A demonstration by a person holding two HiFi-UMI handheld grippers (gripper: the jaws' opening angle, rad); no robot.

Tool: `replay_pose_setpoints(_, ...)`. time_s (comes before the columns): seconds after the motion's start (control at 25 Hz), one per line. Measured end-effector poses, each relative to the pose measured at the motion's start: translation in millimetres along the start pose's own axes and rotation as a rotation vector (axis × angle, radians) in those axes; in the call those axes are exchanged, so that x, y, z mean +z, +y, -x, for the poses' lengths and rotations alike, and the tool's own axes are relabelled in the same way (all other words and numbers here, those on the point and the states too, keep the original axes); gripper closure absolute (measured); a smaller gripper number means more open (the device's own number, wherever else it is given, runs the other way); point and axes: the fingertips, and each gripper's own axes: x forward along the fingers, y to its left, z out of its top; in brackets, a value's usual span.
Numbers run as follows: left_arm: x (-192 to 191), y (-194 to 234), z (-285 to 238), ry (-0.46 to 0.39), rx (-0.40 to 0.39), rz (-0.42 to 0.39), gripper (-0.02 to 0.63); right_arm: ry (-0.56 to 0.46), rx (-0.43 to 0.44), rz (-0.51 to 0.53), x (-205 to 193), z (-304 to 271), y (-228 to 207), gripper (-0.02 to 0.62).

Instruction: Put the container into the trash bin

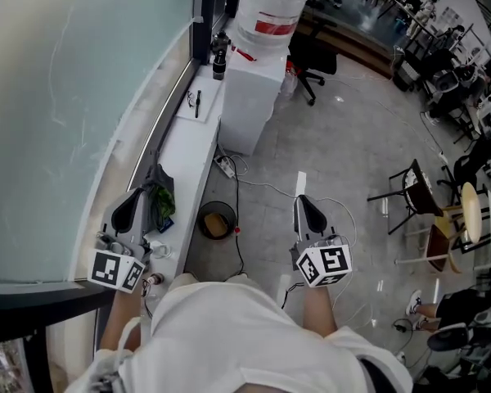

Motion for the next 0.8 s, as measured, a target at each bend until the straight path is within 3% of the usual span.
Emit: replay_pose_setpoints(0.8,-4.7,2.1,13.3,-0.018,-0.045,0.021,0.589,-0.015,-0.039,-0.007,-2.2,0.5,32.9,0.595)
